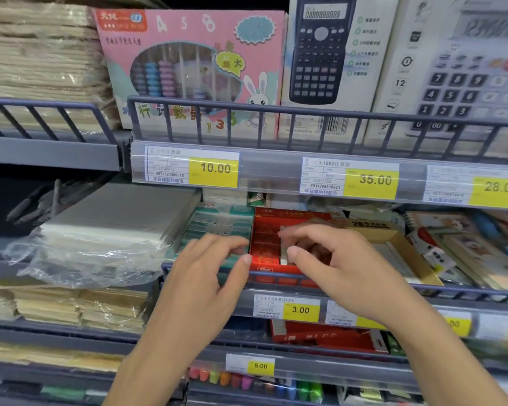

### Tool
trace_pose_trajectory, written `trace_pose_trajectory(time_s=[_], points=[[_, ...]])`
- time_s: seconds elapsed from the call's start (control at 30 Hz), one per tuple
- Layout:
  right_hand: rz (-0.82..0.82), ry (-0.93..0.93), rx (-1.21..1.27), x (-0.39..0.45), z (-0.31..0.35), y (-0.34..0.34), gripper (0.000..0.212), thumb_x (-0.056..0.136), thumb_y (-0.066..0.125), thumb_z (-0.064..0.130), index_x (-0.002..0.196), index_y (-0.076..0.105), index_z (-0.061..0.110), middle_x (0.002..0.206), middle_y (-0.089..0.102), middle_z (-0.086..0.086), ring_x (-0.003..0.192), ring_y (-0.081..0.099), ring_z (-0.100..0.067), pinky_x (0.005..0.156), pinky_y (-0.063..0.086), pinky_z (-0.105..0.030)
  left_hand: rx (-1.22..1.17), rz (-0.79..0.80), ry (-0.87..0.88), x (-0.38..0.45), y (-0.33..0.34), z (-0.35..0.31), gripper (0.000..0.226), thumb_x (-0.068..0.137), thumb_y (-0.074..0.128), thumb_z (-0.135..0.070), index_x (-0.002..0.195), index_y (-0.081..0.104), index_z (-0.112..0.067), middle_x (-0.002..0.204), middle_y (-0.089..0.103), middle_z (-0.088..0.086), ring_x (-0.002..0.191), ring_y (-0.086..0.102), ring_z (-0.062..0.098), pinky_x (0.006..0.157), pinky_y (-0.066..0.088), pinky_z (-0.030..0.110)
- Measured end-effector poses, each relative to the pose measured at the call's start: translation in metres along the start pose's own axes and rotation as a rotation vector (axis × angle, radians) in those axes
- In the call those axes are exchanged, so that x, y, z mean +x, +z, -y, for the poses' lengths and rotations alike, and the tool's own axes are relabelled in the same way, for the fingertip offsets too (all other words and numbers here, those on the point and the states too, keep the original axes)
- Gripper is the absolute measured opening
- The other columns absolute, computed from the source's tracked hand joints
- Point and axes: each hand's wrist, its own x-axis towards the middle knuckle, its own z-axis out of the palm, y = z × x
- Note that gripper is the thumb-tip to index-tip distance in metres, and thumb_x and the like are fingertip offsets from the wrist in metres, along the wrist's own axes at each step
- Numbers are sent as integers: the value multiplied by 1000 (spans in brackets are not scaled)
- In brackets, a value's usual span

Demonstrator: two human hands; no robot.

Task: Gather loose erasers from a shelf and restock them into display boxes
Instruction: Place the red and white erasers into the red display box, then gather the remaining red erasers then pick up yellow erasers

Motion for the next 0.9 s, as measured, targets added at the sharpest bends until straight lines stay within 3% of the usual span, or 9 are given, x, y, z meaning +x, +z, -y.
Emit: trace_pose_trajectory(time_s=[0.1,0.17,0.27,0.4,0.47,0.53,0.63,0.77,0.9], points=[[-166,-9,246,-23,8,7,26,97,62,19,115,68,36,104,70,15,96,65,-9,78,53,-23,-210,-60,-35,-18,-11,1,22,99,53,-53,117,66,-49,116,63,-34,113,59,-6,74,50,12],[-230,1,406,-44,12,15,26,97,63,11,113,69,30,103,71,7,95,66,-13,76,54,-20,-381,-34,-81,-35,-13,7,21,95,55,-55,113,66,-52,113,70,-30,109,65,-3,75,52,9],[-259,94,550,-86,9,40,21,94,64,21,113,69,27,100,71,-1,84,67,-16,72,54,-22,-595,111,-177,-63,-2,24,23,90,58,-56,109,69,-49,107,76,-21,101,71,3,79,55,21],[-298,401,635,-161,-10,99,20,92,66,30,111,71,25,91,71,-5,76,65,-21,69,54,-26,-727,362,-418,-115,45,64,19,90,63,-47,106,72,-43,105,79,-10,94,74,8,82,54,31],[-309,597,696,-208,-24,134,16,96,67,27,110,72,21,87,69,-12,75,62,-27,66,52,-28,-750,483,-545,-149,76,85,13,97,65,-33,102,74,-42,103,80,-7,93,75,11,80,54,29],[-338,822,750,-258,-36,165,16,95,63,17,108,72,16,88,70,-16,71,59,-25,61,50,-27,-734,628,-661,-187,104,104,23,103,64,-22,100,75,-42,103,80,-6,92,75,13,77,55,25],[-364,1098,718,-330,-44,198,16,97,60,2,105,72,10,85,71,-15,66,59,-19,57,47,-26,-647,824,-774,-243,133,122,17,103,63,-22,103,76,-33,101,80,-7,91,74,15,74,55,24],[-386,1332,693,-414,-41,217,15,96,60,-1,104,71,6,87,70,-22,63,60,-16,55,47,-24,-536,977,-866,-299,156,127,13,104,62,-14,105,74,-20,93,80,-6,85,71,16,70,54,22],[-432,1488,683,-486,-35,223,14,97,60,3,106,70,9,92,71,-20,62,62,-11,57,48,-24,-452,1086,-880,-328,172,106,14,105,60,-14,105,73,-19,92,80,-5,80,71,9,72,54,23]])
